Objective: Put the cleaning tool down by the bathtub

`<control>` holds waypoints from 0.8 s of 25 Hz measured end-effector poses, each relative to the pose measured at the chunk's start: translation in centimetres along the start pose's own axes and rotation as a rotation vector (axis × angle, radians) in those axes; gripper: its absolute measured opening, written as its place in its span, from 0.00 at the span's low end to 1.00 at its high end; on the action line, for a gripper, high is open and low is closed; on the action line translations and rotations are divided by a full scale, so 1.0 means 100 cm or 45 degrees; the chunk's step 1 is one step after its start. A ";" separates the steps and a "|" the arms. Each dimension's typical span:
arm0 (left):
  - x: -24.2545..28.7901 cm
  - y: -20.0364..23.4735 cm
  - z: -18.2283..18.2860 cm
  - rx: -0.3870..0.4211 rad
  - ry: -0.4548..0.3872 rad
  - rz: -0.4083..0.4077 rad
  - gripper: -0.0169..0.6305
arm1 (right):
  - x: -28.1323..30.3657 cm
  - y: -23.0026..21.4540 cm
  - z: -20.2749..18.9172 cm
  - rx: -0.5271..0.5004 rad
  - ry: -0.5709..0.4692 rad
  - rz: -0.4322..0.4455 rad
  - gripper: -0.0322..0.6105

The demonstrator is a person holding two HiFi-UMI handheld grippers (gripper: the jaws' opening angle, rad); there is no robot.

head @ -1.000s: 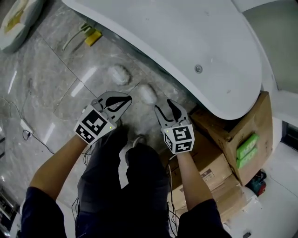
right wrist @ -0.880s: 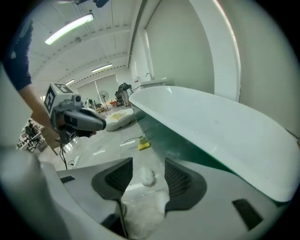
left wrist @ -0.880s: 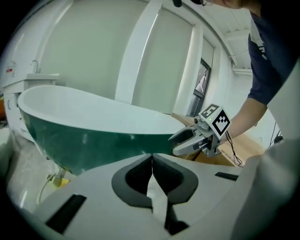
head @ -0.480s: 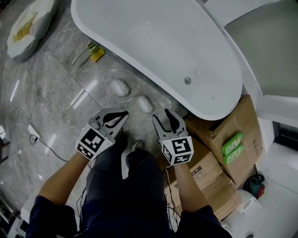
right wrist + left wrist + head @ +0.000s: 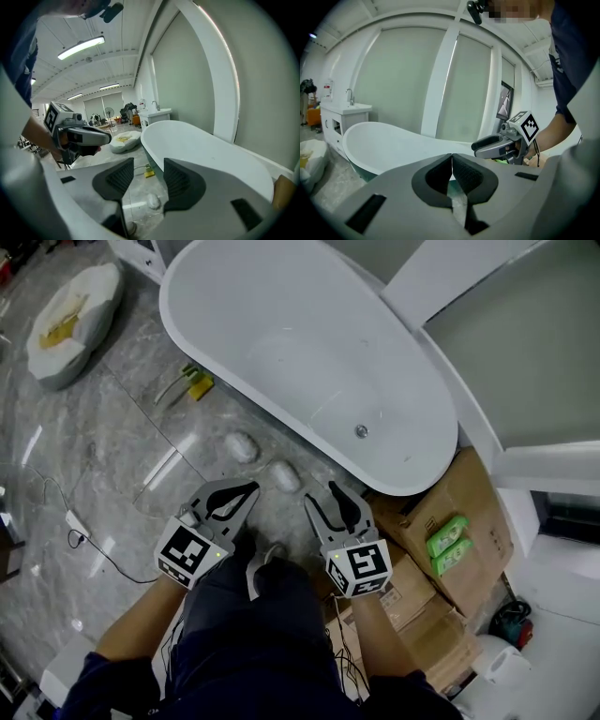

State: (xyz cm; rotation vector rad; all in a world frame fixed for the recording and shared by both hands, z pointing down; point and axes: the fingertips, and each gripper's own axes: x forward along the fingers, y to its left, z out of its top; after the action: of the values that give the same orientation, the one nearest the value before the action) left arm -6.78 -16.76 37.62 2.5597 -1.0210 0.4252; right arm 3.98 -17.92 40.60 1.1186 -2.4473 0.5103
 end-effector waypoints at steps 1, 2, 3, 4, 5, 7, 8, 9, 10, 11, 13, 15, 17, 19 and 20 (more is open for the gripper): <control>-0.004 -0.003 0.008 0.006 -0.015 0.005 0.08 | -0.006 0.002 0.009 -0.006 -0.014 0.001 0.37; -0.009 -0.007 0.017 0.015 -0.028 0.008 0.07 | -0.011 0.005 0.017 -0.013 -0.028 0.001 0.37; -0.013 -0.009 0.025 0.025 -0.040 0.010 0.07 | -0.016 0.008 0.026 -0.019 -0.042 0.002 0.37; -0.018 -0.012 0.034 0.033 -0.053 0.011 0.08 | -0.020 0.011 0.034 -0.027 -0.056 0.004 0.37; -0.022 -0.014 0.042 0.039 -0.065 0.013 0.07 | -0.025 0.014 0.042 -0.036 -0.069 0.007 0.37; -0.031 -0.017 0.058 0.054 -0.084 0.019 0.08 | -0.035 0.019 0.057 -0.056 -0.096 0.012 0.37; -0.035 -0.020 0.066 0.063 -0.095 0.022 0.07 | -0.041 0.022 0.065 -0.064 -0.109 0.013 0.37; -0.040 -0.022 0.074 0.068 -0.108 0.026 0.08 | -0.047 0.024 0.072 -0.067 -0.120 0.011 0.37; -0.045 -0.024 0.081 0.070 -0.125 0.031 0.08 | -0.053 0.027 0.078 -0.069 -0.132 0.009 0.37; -0.050 -0.027 0.089 0.069 -0.144 0.035 0.07 | -0.059 0.030 0.085 -0.071 -0.146 0.007 0.37; -0.060 -0.033 0.102 0.080 -0.171 0.042 0.08 | -0.071 0.036 0.099 -0.078 -0.178 0.007 0.37; -0.069 -0.040 0.114 0.101 -0.187 0.046 0.08 | -0.083 0.044 0.112 -0.091 -0.212 0.015 0.36; -0.077 -0.048 0.123 0.114 -0.199 0.048 0.08 | -0.095 0.051 0.122 -0.101 -0.239 0.025 0.36; -0.083 -0.056 0.132 0.122 -0.213 0.048 0.08 | -0.106 0.056 0.131 -0.105 -0.260 0.031 0.36; -0.085 -0.060 0.137 0.126 -0.221 0.048 0.07 | -0.111 0.057 0.136 -0.106 -0.268 0.032 0.36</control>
State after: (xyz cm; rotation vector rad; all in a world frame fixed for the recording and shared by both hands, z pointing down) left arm -6.46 -13.46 20.74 2.7078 -1.1359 0.2729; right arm 3.44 -13.97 22.61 1.1603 -2.6386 0.3081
